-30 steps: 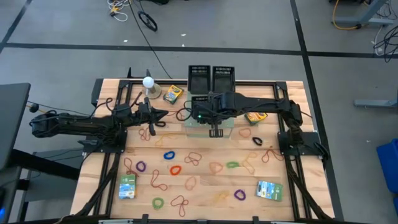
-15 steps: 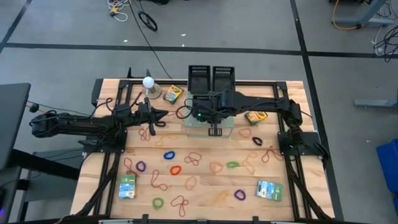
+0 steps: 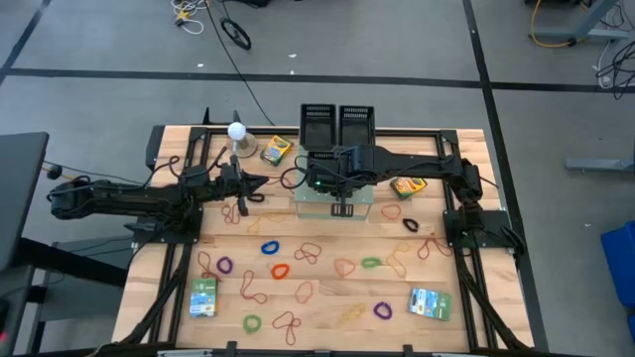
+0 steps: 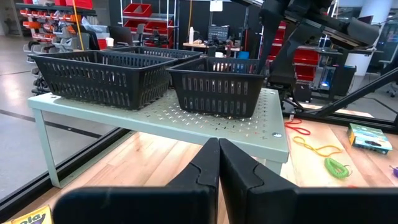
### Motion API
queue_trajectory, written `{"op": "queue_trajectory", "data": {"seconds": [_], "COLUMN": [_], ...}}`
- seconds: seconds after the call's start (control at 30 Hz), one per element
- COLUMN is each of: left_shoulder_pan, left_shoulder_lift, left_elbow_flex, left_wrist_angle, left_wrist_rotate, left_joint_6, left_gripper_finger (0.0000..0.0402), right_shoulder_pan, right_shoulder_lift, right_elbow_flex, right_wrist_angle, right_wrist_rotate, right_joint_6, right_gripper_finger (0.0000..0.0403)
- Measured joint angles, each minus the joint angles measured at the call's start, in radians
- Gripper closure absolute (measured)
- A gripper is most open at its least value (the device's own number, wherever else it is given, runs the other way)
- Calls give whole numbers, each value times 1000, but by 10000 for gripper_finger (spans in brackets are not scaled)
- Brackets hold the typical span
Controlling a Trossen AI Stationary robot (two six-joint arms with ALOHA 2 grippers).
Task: Pick & Place Office Desk Supplies
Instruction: Put the black bin on the shelf
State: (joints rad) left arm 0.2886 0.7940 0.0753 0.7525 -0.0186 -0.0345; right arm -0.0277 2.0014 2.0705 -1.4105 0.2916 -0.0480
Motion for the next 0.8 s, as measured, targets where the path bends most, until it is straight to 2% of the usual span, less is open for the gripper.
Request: {"op": "queue_trajectory", "data": {"seconds": [0.27, 0.63, 0.8], "left_shoulder_pan": [0, 0, 0], "left_shoulder_lift": [0, 0, 0], "left_elbow_flex": [0, 0, 0], "left_wrist_angle": [0, 0, 0], "left_wrist_rotate": [0, 0, 0], "left_joint_6": [0, 0, 0], "left_gripper_finger": [392, 392, 392], "right_shoulder_pan": [0, 0, 31], "right_shoulder_lift": [0, 0, -49], "right_elbow_flex": [0, 0, -2], "right_wrist_angle": [0, 0, -15], "right_wrist_rotate": [30, 52, 91], "right_joint_6": [38, 75, 79], "right_gripper_finger": [342, 306, 296]}}
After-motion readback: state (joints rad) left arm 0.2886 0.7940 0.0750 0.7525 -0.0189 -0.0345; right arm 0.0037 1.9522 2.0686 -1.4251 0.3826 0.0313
